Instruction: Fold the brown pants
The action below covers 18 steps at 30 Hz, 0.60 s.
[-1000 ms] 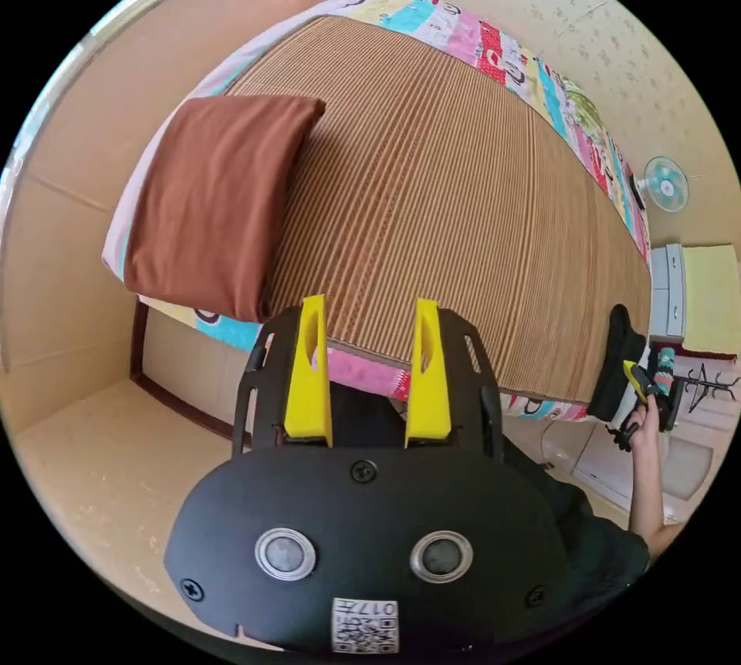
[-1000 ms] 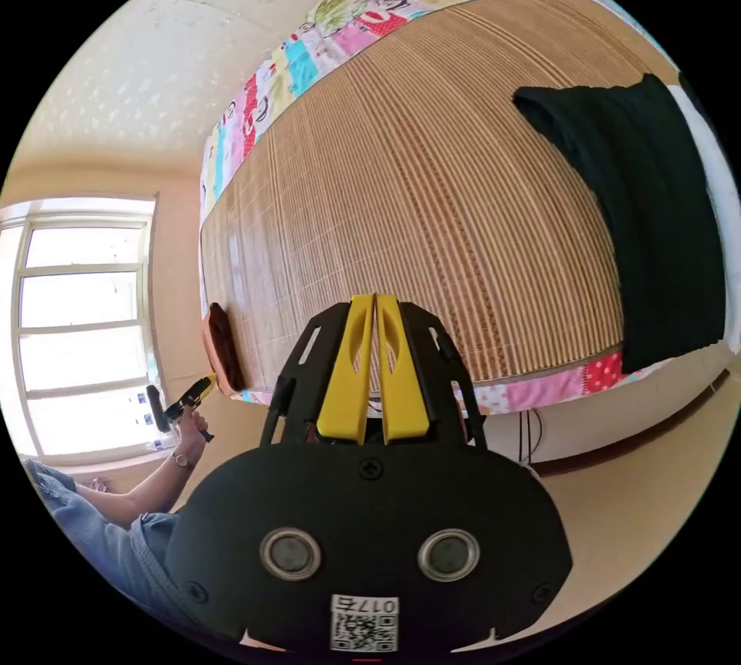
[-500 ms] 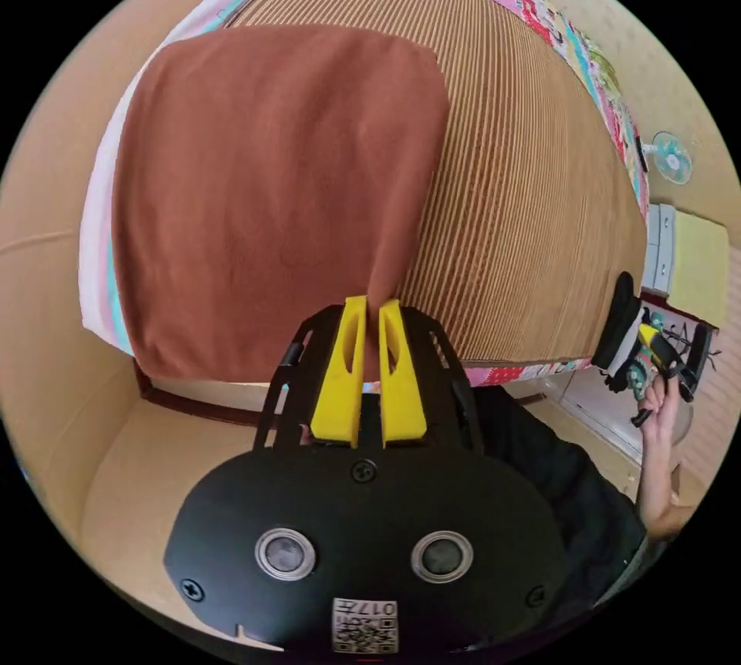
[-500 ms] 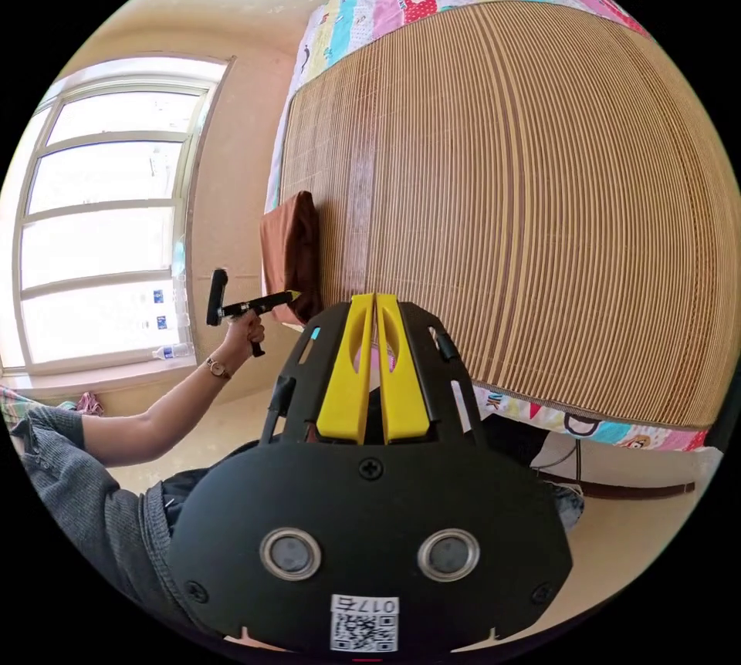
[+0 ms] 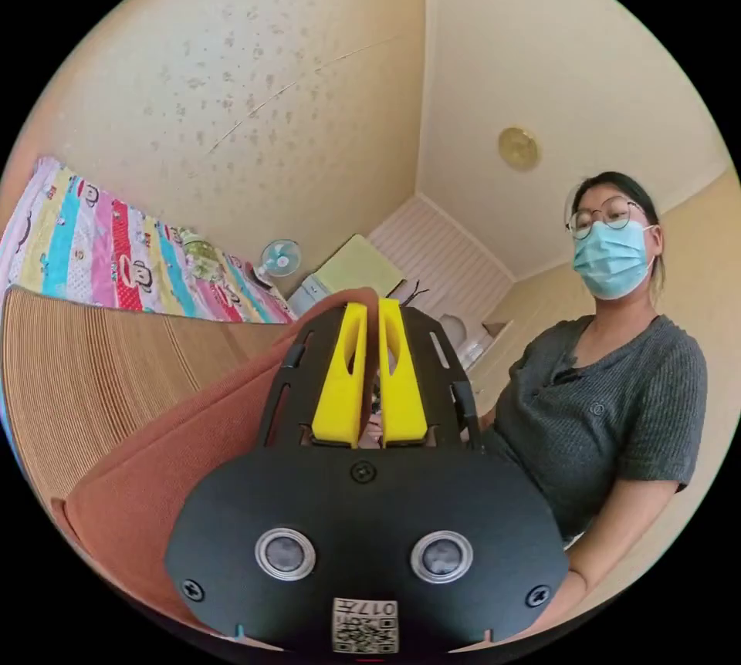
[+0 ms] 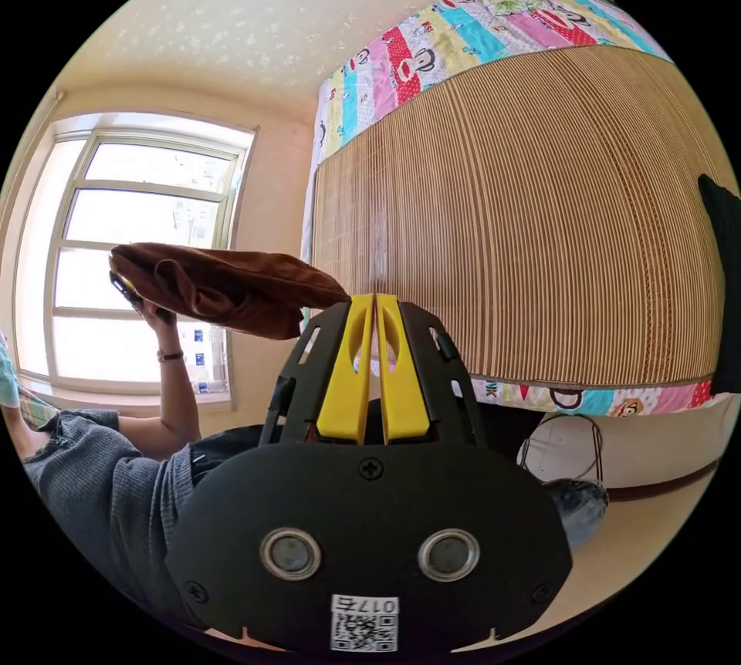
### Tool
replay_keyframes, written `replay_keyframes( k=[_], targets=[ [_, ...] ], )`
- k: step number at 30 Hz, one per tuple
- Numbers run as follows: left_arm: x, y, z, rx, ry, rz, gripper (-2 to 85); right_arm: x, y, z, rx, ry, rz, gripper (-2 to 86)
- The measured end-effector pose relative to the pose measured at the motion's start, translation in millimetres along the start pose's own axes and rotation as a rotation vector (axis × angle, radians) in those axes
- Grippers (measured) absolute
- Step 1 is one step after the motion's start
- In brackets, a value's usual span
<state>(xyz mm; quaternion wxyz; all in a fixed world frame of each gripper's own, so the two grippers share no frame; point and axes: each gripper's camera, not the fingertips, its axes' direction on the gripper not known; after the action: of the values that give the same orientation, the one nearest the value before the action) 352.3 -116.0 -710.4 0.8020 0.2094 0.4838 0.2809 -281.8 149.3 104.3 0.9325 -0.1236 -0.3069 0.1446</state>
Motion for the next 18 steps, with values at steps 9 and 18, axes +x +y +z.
replay_keyframes(
  k=[9,18],
  targets=[
    [91,-7,37,-0.316,-0.210,0.065,0.7,61,-12,-68,0.114,-0.005,-0.005,0.5],
    [-110,272,118,-1.073,-0.743,-0.909,1.7,180,-4,-55,0.068,-0.069,0.183,0.4]
  ],
)
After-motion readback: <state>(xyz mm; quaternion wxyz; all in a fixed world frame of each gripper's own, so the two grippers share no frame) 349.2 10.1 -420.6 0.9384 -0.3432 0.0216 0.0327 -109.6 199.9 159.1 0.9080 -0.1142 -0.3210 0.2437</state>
